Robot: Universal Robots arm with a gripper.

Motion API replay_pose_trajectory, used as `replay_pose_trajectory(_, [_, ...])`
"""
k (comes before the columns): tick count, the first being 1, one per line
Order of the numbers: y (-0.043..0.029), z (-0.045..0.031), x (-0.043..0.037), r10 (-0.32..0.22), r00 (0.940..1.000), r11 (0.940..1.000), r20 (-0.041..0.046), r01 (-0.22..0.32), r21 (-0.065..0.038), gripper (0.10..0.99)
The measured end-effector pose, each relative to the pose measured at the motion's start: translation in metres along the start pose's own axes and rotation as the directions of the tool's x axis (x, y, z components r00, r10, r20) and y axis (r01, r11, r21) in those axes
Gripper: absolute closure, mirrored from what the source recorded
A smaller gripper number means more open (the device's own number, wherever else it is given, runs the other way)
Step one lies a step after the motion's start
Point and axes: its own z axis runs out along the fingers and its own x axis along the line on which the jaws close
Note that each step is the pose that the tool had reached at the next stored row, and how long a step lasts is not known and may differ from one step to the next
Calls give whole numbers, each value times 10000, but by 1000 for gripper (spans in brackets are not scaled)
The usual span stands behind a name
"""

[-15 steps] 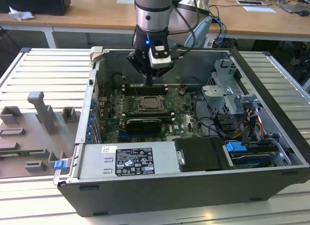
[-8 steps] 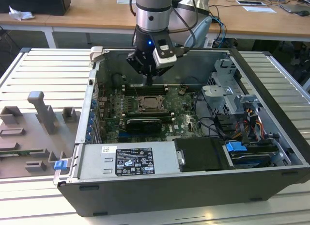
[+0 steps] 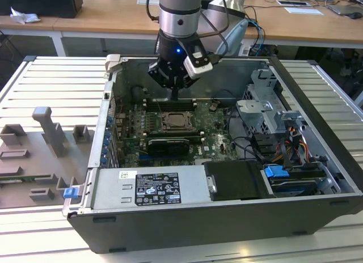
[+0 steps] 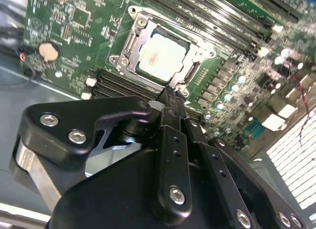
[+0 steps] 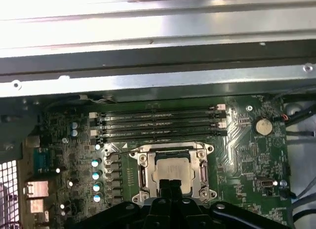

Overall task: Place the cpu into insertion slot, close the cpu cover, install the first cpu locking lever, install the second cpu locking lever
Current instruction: 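Install the first cpu locking lever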

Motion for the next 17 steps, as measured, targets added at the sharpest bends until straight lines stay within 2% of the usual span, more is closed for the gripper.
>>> replay_pose_trajectory(3, [0, 4, 0, -691, 9976, 9976, -28, 691, -8, 980])
replay_pose_trajectory(7, [-2, 7, 5, -1385, 9904, 9904, -55, 1385, -18, 980])
replay_pose_trajectory(12, [-8, 7, 32, -1539, 9881, 9881, -59, 1539, -29, 980])
replay_pose_trajectory(17, [-11, 6, 107, -1585, 9873, 9874, -62, 1585, -31, 980])
